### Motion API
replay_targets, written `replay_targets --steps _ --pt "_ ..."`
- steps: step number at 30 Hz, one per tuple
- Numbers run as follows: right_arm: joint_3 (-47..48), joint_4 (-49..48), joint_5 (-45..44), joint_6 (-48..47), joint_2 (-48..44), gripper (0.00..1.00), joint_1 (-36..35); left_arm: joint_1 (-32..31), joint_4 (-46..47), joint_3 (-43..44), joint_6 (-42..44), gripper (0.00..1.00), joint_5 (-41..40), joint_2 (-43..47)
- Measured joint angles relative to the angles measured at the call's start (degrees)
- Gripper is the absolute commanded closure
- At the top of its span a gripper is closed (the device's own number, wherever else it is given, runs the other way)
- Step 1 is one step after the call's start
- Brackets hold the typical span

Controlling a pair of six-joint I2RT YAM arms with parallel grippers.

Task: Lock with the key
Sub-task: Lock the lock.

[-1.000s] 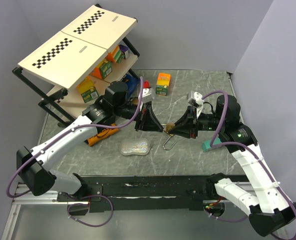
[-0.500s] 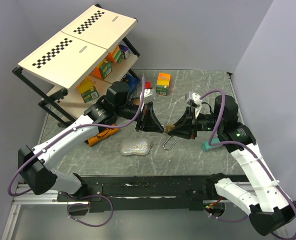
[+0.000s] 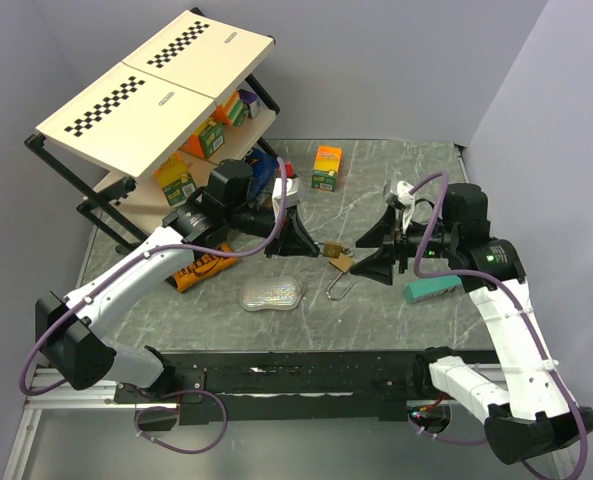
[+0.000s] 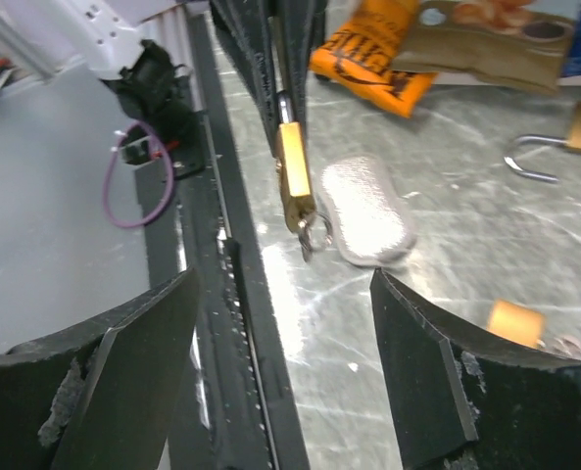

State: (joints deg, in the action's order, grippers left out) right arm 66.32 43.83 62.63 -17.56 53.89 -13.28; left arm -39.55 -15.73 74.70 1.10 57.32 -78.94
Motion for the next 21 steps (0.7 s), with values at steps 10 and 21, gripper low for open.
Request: replay_targets --steps 10,21 --pt "3.1 5.1 0.8 -5.1 0.4 0.42 1.5 -0.2 -2.7 0.0 3.9 0.99 0.0 0.3" --pt "3.0 2.9 0.5 -3.7 2.7 0.68 -1.9 -2.5 -2.6 -0.4 4.1 0.99 0.0 0.5"
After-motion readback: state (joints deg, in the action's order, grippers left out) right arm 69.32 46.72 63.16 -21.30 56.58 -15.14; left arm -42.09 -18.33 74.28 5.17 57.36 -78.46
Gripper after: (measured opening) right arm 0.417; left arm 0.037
